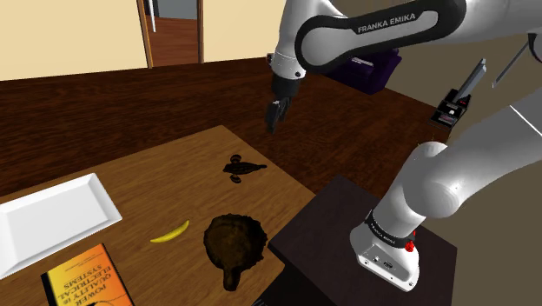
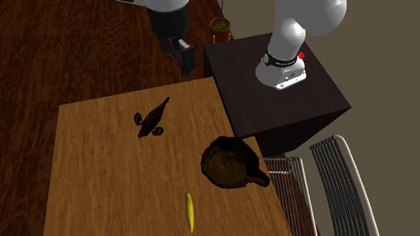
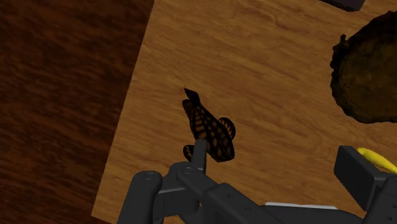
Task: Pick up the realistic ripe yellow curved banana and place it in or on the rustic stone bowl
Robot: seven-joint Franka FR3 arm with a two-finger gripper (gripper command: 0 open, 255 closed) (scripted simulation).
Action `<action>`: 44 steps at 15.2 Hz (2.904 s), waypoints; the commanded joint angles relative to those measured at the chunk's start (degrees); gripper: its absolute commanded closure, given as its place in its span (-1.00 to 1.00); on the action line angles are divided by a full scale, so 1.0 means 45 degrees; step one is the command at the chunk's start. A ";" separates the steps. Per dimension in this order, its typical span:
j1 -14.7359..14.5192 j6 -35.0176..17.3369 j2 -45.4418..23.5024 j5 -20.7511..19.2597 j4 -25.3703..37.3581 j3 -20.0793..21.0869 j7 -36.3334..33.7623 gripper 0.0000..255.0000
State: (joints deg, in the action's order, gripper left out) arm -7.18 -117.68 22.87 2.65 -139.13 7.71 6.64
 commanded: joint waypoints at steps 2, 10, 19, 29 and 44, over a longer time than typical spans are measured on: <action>-0.0298 -0.1038 -0.1246 -0.0126 0.0311 0.0215 0.0692 -1.00; -0.1053 -0.3289 -0.4573 -0.0824 0.1565 0.1022 0.2001 -1.00; -0.2043 -0.5052 -0.8171 -0.2473 0.3441 0.1754 0.2905 -1.00; -0.3710 -0.6220 -1.1868 -0.4688 0.5863 0.1976 0.3739 -1.00; -0.4789 -0.7200 -1.4408 -0.5876 0.7392 0.1542 0.3918 -1.00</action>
State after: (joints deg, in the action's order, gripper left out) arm -28.70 -150.00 -41.87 -23.75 -105.92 14.68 24.30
